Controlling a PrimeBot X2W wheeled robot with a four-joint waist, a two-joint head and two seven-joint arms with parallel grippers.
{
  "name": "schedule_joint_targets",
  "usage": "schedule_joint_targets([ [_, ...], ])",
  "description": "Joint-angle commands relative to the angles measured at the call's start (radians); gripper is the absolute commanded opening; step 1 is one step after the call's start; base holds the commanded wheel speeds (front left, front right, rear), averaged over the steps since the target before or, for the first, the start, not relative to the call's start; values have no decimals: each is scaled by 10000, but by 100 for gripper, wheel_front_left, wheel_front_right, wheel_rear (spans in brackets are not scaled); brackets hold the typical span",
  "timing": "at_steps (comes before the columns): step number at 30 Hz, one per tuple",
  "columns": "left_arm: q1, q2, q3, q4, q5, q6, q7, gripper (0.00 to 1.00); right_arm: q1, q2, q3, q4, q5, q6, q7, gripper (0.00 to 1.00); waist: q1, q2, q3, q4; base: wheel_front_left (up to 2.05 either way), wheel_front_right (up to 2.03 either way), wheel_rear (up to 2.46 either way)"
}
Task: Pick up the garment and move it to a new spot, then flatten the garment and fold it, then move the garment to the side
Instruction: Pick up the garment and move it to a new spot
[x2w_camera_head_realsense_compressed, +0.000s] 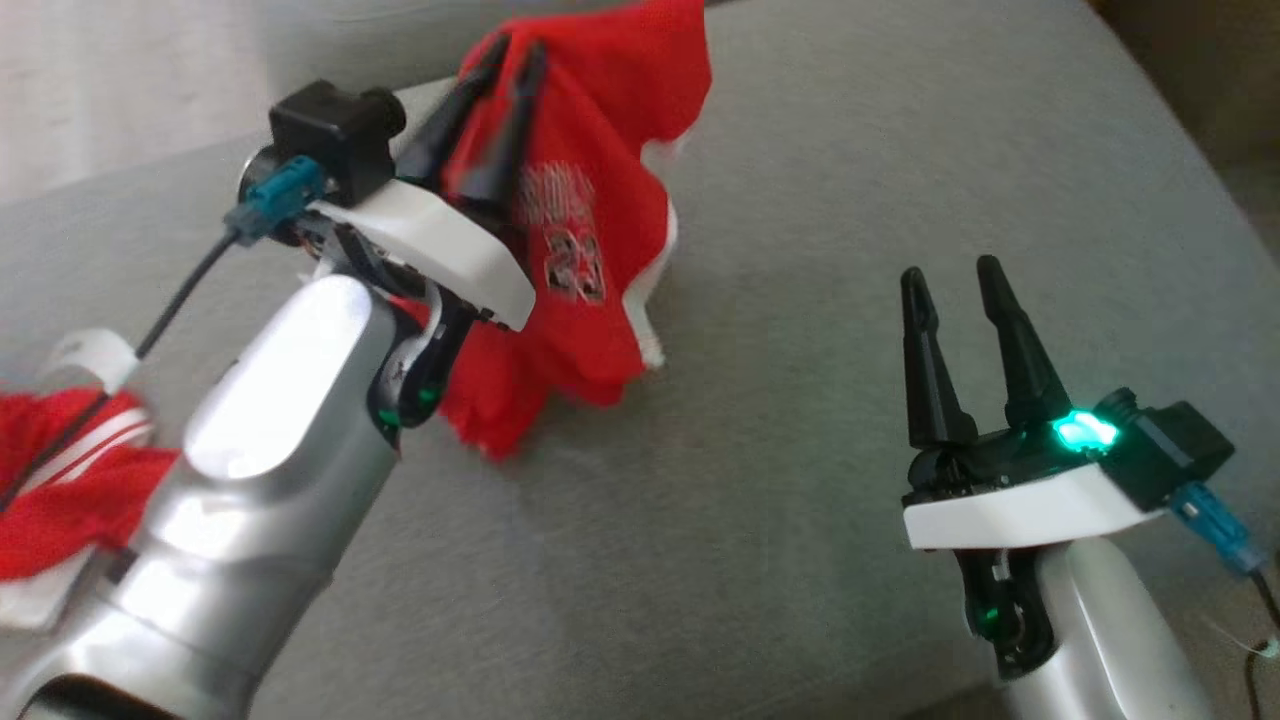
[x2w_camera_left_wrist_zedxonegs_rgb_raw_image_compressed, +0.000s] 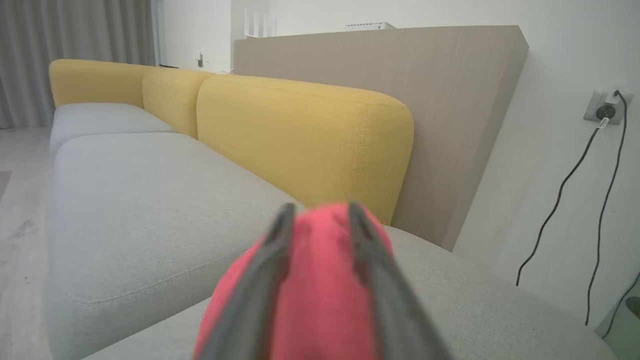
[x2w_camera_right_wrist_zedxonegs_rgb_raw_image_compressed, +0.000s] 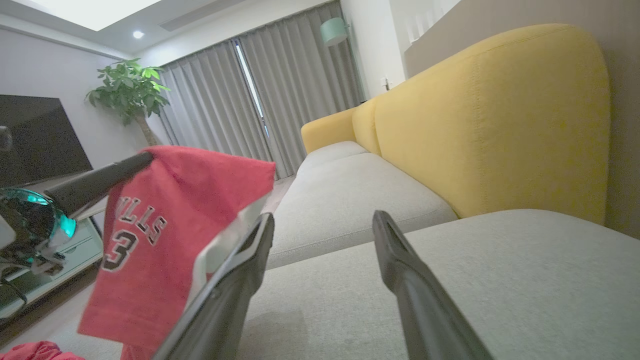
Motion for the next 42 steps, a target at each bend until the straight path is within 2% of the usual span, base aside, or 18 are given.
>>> schedule_joint_targets([
  [1, -585, 132, 415, 58, 63, 35, -309, 100, -341, -26, 173, -419, 73, -7, -105, 100, -1, 0, 294, -664, 0, 0, 0],
  [8, -472, 135, 641, 874, 73, -21, -1245, 100, -197, -26, -152, -487, -19, -7, -105, 100, -1, 0, 201, -317, 0, 0, 0],
  [14, 397, 544, 985, 970, -64, -60, -2122, 100, 71, -26, -517, -424, -382, -7, -105, 100, -1, 0, -202, 733, 0, 0, 0],
  [18, 1552, 879, 1113, 493, 128, 136, -2502, 100, 323, -26, -692, -367, -717, -7, -105, 100, -1, 0, -544, 1463, 0, 0, 0],
  [22, 3048, 984, 1448, -335, 280, 557, -2639, 100, 559, -26, -850, -317, -995, -7, -105, 100, -1, 0, -754, 2057, 0, 0, 0],
  [26, 4582, 600, 2023, -1288, 637, 936, -2659, 100, 829, -26, -974, -229, -1158, -7, -105, 100, -1, 0, -935, 2516, 0, 0, 0],
  [30, 5798, 79, 2539, -1764, 1302, 1006, -2662, 100, 984, -26, -961, -133, -1270, -7, -105, 100, -1, 0, -1015, 2702, 0, 0, 0],
  [36, 6683, -805, 3588, -2104, 1965, 635, -2663, 100, 996, -26, -965, -67, -1365, -7, -105, 100, -1, 0, -1072, 2835, 0, 0, 0],
  [42, 6765, -1225, 4088, -2034, 2609, 103, -2664, 100, 915, -26, -934, -66, -1537, -7, -105, 100, -1, 0, -1020, 3050, 0, 0, 0],
])
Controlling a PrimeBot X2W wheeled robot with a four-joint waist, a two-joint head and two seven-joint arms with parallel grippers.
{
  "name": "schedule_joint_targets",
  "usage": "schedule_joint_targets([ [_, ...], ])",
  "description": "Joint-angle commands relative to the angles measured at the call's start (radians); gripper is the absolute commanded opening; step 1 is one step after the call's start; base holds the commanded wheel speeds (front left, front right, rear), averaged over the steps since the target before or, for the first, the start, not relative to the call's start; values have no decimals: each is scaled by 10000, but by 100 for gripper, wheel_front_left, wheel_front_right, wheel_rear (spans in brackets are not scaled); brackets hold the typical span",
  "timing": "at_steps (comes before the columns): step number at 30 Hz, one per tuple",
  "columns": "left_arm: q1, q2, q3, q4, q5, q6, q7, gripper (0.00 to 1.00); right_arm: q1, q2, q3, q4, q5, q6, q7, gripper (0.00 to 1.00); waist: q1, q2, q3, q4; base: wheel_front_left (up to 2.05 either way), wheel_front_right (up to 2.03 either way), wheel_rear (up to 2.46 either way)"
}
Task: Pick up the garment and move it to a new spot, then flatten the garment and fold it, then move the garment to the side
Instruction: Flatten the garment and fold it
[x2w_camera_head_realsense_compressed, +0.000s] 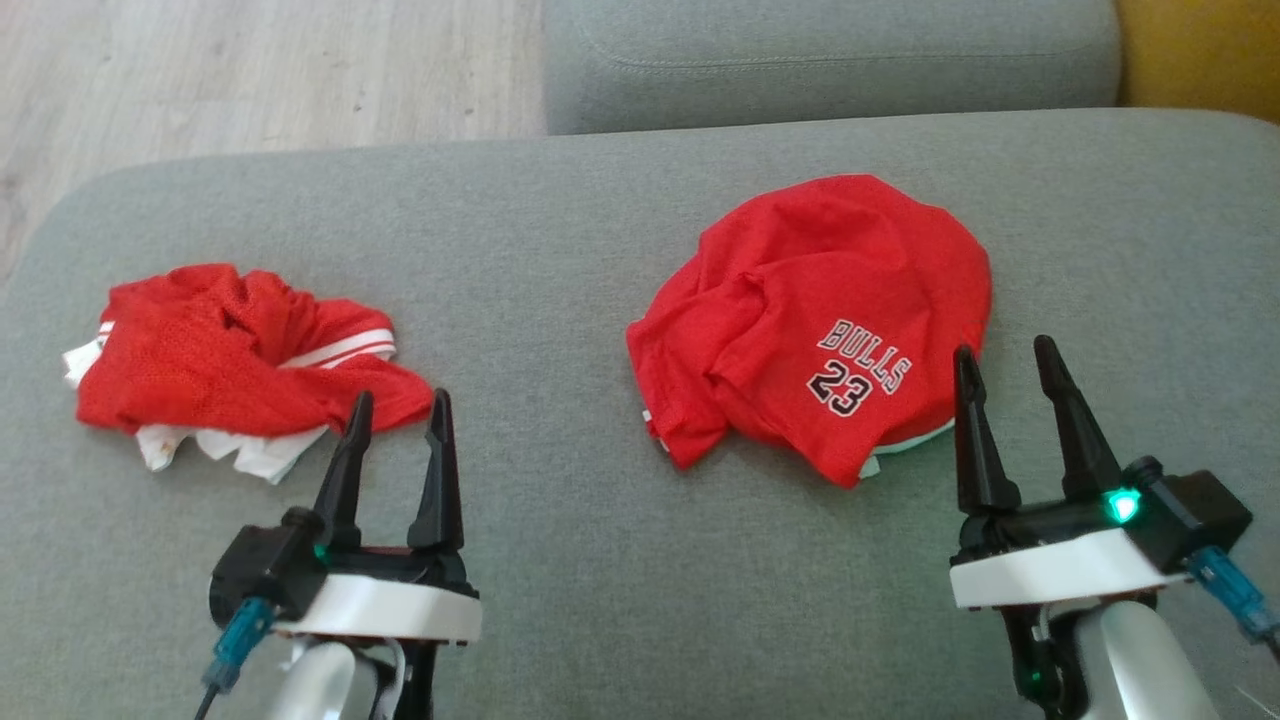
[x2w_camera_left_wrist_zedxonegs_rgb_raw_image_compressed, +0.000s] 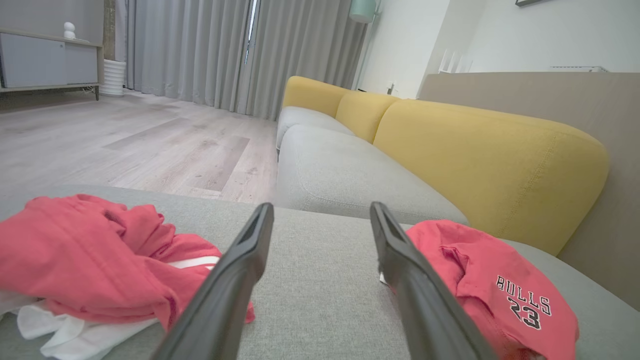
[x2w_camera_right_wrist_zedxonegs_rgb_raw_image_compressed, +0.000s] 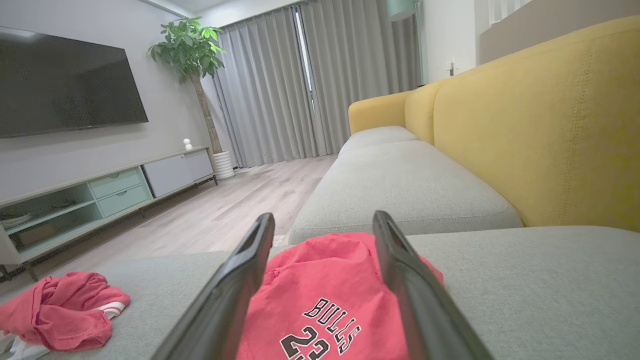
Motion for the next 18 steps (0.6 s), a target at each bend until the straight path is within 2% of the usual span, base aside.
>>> schedule_joint_targets([
  [1, -315, -95, 545, -259, 199, -175, -94, 100, -286, -39, 296, -303, -159, -7, -94, 100, 0, 0, 56, 114, 0, 0, 0],
  [11, -425, -507, 865, 127, 692, -679, -95, 100, -1028, -39, 1149, 414, -920, -7, -94, 100, 0, 0, 330, 666, 0, 0, 0],
  [18, -691, -686, 916, 341, 854, -878, -95, 100, -2308, -39, 2102, 2574, -1781, -7, 681, 100, 0, 0, 672, 1324, 0, 0, 0],
])
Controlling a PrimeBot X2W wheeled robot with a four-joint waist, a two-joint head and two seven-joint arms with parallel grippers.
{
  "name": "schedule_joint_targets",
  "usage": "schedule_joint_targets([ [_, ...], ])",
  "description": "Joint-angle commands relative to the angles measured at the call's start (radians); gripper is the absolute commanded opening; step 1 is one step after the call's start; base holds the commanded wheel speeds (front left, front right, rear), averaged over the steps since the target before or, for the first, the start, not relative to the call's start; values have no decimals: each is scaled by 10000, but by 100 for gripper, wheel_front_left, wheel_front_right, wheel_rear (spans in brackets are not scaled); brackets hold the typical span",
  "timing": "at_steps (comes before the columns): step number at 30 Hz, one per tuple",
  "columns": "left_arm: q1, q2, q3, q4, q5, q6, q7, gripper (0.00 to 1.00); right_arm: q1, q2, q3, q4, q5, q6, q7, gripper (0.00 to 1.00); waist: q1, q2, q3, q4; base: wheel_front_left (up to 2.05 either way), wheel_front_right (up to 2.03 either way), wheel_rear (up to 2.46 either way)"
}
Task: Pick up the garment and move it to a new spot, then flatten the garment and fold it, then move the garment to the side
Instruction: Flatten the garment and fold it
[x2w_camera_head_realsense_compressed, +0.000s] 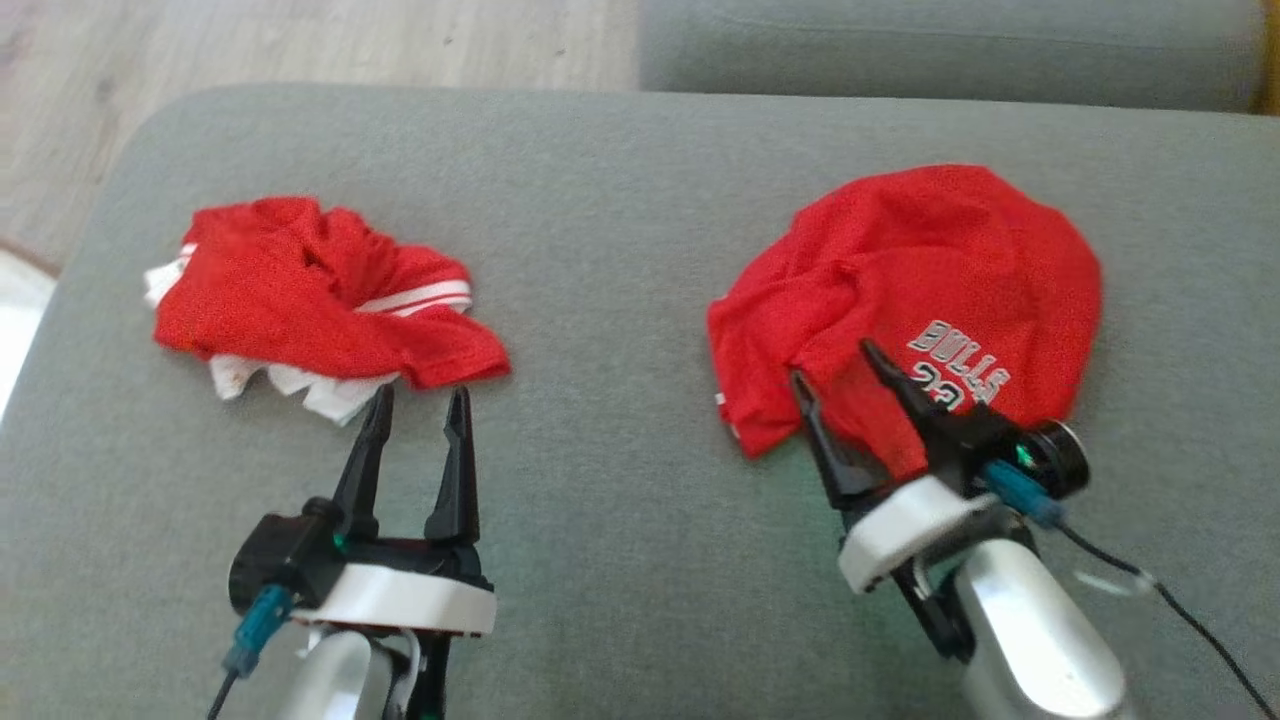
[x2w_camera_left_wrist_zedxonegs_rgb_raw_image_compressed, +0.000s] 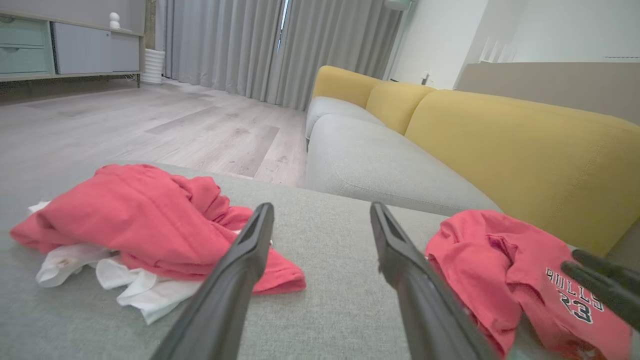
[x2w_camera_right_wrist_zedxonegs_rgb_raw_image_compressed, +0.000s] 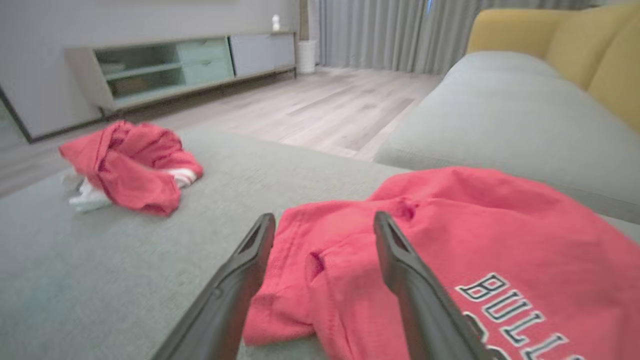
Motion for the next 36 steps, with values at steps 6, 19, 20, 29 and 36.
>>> schedule_joint_targets([
  [6, -603, -119, 233, -190, 67, -153, -93, 100, -1262, -10, 746, 1440, -641, -7, 957, 100, -1, 0, 416, 704, 0, 0, 0],
  [19, -817, -171, -189, -232, -342, -59, -93, 100, -2320, -10, 291, 4125, -1916, -7, 2080, 40, -1, 0, 786, 1430, 0, 0, 0],
  [20, -821, -171, -186, -223, -351, -44, -93, 100, -2357, -10, 282, 4178, -1911, -7, 2011, 0, -1, 0, 770, 1422, 0, 0, 0],
  [29, -726, -172, -147, -194, -282, 39, -93, 100, -2856, -10, 693, 3397, -430, -7, 575, 0, -1, 0, 263, 1076, 0, 0, 0],
  [36, -381, -173, 59, -130, -155, 32, -93, 100, -3868, -10, 1836, 1616, 2444, -7, -314, 0, -1, 0, -468, 875, 0, 0, 0],
])
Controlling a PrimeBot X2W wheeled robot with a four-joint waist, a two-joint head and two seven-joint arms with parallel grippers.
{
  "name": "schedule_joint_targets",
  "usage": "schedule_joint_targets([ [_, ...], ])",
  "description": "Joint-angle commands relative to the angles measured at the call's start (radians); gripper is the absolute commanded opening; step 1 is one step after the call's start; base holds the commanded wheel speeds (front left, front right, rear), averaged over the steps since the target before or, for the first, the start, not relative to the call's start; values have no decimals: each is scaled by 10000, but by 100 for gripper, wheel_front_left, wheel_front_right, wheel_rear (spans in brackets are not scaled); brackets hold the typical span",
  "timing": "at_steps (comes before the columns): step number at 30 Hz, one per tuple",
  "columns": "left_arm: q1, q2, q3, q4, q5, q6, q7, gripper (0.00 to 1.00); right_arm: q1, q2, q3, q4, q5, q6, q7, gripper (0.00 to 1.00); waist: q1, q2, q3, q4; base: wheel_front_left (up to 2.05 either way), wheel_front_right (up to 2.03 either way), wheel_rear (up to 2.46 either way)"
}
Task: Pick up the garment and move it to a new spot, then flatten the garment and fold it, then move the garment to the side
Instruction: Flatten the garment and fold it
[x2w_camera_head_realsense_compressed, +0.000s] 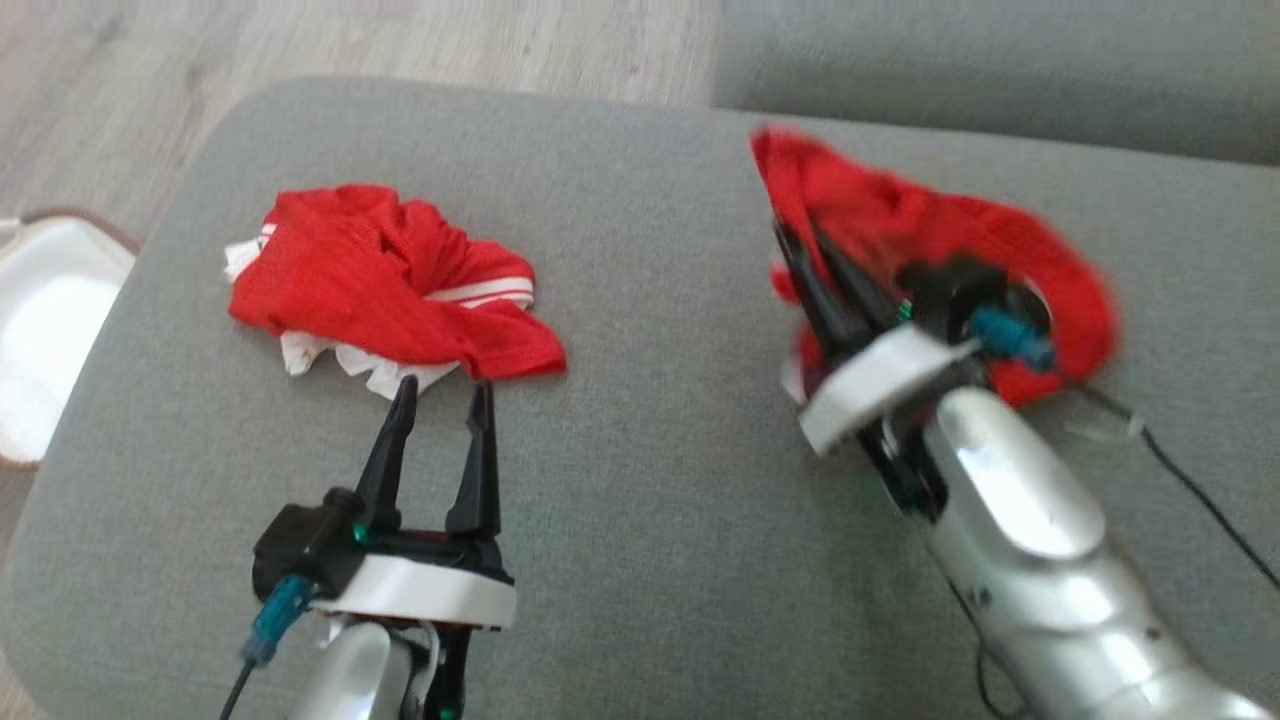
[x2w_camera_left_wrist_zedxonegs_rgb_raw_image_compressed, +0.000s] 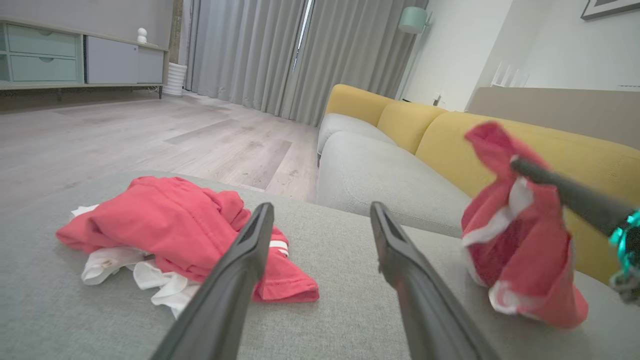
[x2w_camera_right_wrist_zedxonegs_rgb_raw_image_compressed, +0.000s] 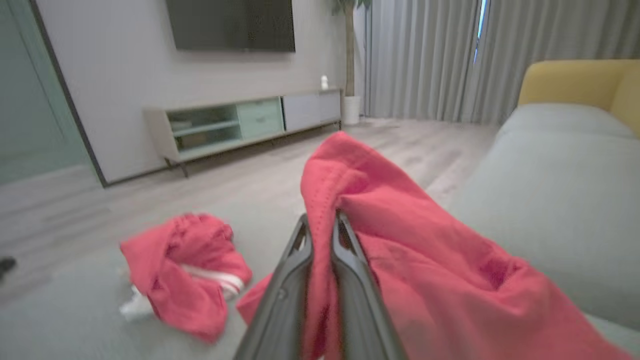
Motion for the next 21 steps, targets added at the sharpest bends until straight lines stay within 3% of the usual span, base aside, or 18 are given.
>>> schedule_joint_targets([
  [1, -123, 15, 395, -245, 73, 20, -93, 100, -603, 124, 235, -599, 369, -9, -182, 0, 0, 0, -228, -97, 0, 0, 0],
  [5, 224, 15, 722, -278, 74, 19, -93, 100, -1204, 124, 126, -1627, 1918, -9, -442, 0, 0, 0, -542, -333, 0, 0, 0],
  [9, 500, 15, 970, -393, 98, 13, -93, 100, -1423, 124, -1005, -2000, 2690, -9, -558, 0, 0, 0, -665, -676, 0, 0, 0],
  [16, 508, 15, 791, -502, 66, -45, -93, 100, 307, 24, -3834, -135, 2377, -9, 417, 0, 0, 0, -406, -1176, 0, 0, 0],
  [17, 479, 15, 744, -501, 73, -51, -93, 100, 564, -138, -4258, 342, 1983, -9, 501, 36, 0, 0, -334, -1237, 0, 0, 0],
  [18, 439, 15, 701, -497, 85, -58, -93, 100, 723, -192, -4723, 730, 1685, -9, 433, 99, 0, 0, -256, -1290, 0, 0, 0],
  [21, 324, 15, 582, -436, 136, -93, -93, 100, 929, -358, -6046, 1887, 551, -9, 172, 100, 0, 0, -149, -1408, 0, 0, 0],
])
